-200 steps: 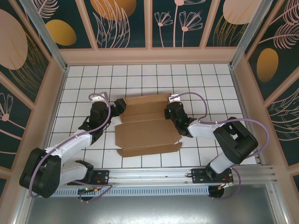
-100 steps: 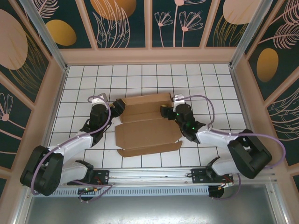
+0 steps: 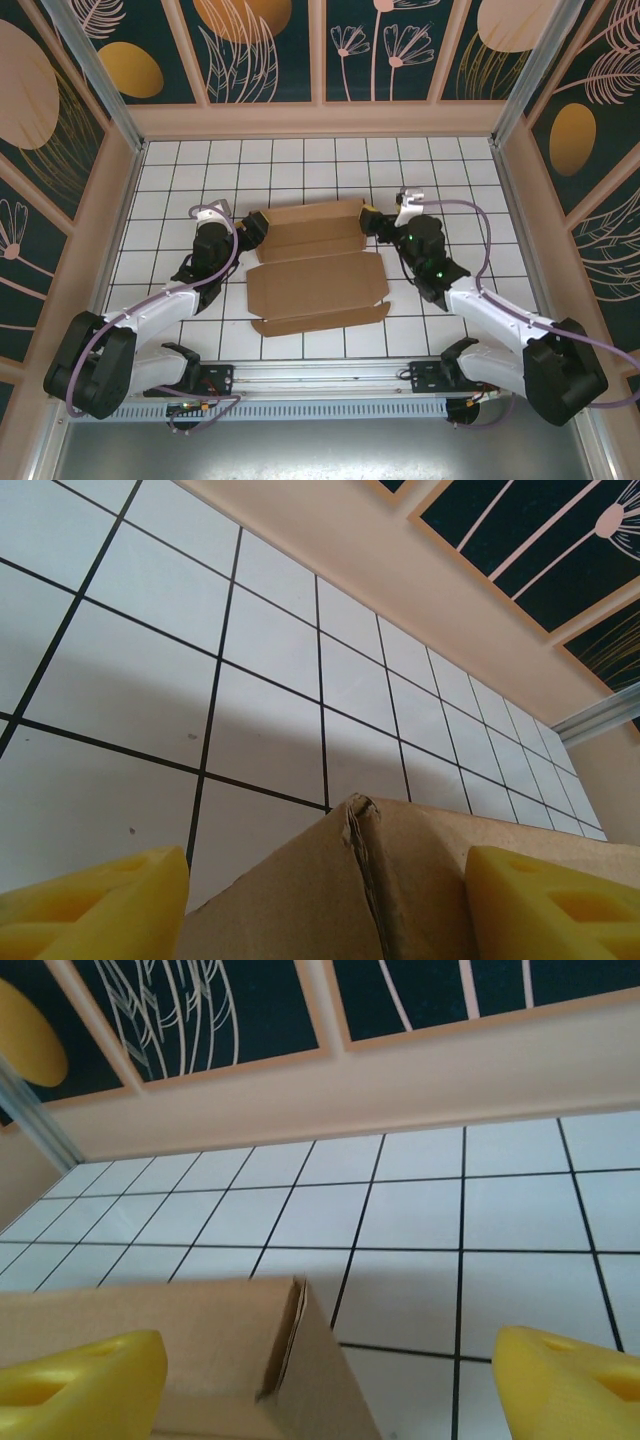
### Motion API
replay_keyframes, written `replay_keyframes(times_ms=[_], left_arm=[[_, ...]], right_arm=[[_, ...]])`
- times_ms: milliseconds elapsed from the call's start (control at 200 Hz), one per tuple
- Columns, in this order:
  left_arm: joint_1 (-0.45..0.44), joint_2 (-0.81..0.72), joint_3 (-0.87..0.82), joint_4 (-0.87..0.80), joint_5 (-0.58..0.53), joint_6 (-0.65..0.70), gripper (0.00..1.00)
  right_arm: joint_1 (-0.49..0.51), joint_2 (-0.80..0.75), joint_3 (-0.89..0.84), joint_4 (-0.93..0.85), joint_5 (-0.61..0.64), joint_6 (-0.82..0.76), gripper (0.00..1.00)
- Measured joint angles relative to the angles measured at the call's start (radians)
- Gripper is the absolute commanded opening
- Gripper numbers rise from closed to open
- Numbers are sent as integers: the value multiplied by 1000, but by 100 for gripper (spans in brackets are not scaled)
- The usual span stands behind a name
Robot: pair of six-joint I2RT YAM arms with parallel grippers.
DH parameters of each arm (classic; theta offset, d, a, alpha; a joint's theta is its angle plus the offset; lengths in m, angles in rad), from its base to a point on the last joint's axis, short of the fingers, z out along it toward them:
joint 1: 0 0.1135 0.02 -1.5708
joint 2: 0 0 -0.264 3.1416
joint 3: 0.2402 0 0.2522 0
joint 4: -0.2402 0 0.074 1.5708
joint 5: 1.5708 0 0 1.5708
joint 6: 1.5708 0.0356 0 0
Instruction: Fold the paper box
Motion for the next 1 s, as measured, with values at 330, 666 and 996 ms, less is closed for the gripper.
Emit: replay_keyframes(times_ms=[330,666,996], left_arm=[[0,0,0,0,-1,7,72],[0,-1,0,0,-1,10,73],[0,15,106,-152,-1,56,89]], right_arm=[[-77,203,237,-208,-63,15,84],[-80,290,239,-209,-132,60,75],[0,220,292,-313,-53,-110,77]])
